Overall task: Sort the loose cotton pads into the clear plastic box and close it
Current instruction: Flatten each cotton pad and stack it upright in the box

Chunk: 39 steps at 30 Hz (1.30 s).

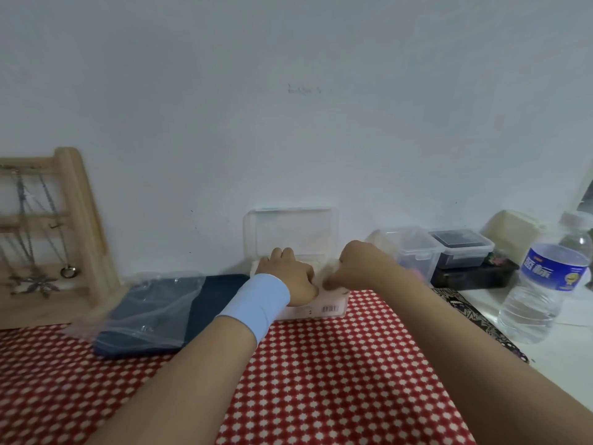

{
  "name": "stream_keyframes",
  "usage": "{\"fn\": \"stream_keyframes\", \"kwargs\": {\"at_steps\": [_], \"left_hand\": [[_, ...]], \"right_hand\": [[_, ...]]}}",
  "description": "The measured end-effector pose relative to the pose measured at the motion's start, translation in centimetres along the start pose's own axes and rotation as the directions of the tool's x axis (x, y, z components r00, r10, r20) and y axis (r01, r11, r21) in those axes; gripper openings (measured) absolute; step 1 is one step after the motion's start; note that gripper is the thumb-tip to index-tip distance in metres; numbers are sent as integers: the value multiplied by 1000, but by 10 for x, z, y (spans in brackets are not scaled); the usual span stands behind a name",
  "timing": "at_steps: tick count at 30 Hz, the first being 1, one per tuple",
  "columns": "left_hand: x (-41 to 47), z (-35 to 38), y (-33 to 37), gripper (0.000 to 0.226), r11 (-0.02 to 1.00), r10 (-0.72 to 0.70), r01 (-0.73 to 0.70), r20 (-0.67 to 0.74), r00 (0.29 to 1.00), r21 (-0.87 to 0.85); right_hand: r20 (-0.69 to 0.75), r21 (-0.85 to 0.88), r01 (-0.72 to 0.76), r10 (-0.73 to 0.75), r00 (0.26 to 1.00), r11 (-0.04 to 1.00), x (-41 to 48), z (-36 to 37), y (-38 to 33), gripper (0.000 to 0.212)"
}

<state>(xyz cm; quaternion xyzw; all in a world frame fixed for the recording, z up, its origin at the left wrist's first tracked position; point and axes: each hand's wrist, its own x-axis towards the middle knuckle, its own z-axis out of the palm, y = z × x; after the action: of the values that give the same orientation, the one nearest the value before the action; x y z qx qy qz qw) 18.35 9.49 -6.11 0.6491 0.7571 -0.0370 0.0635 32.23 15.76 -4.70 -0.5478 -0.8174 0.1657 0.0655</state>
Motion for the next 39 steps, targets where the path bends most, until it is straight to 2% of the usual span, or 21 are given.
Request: {"fn": "stream_keyframes", "kwargs": {"at_steps": [3,5,8,13,15,18,21,24,26,27,29,31,36,39], "left_hand": [[0,2,0,41,1000,-1,1,-5,1000,31],[1,3,-1,43,998,-10,11,-11,1000,68],[1,4,-1,45,997,-16,18,-18,1000,81],[-1,9,-9,44,999,40,-39,-43,998,18],[-3,13,-10,45,998,63,-64,-64,996,-8],[-6,22,-11,45,995,89,-94,-107,990,-36],[-11,25,-23,49,979,116,-143,-180,977,-146],[-15,26,-42,51,970,87,-140,-254,963,-201],[-13,31,-53,54,986,45,-81,-231,972,-148],[-13,34,-54,56,989,26,-54,-193,981,-138],[-13,39,-48,57,991,29,-45,-131,991,-126],[-12,44,-40,57,992,39,-56,-142,989,-114],[-4,41,-38,57,986,29,-55,-166,986,-159],[0,45,-34,56,991,27,-48,-165,986,-123]], "right_hand": [[-13,-300,-25,22,1000,954,3,2,-14,34],[-47,-463,-46,27,999,885,6,7,-22,22],[-32,-533,-74,67,997,843,12,15,-28,18],[128,-411,-84,149,981,908,26,9,-24,39],[134,-355,-108,165,977,929,29,16,-22,41],[193,-334,-54,124,973,941,22,26,-25,42],[130,-119,-113,128,983,986,12,19,-21,57],[-113,61,-118,124,986,991,1,9,-6,39],[-210,-19,-19,14,978,1000,-9,13,-7,37],[-202,-61,74,-85,976,995,-13,21,-7,41],[-87,-116,235,-246,965,965,-13,45,-5,54],[18,-145,261,-261,965,954,-10,64,-2,63],[-74,-195,265,-284,956,944,-2,68,-5,62],[14,-293,327,-338,941,898,-2,64,-5,65]]}}
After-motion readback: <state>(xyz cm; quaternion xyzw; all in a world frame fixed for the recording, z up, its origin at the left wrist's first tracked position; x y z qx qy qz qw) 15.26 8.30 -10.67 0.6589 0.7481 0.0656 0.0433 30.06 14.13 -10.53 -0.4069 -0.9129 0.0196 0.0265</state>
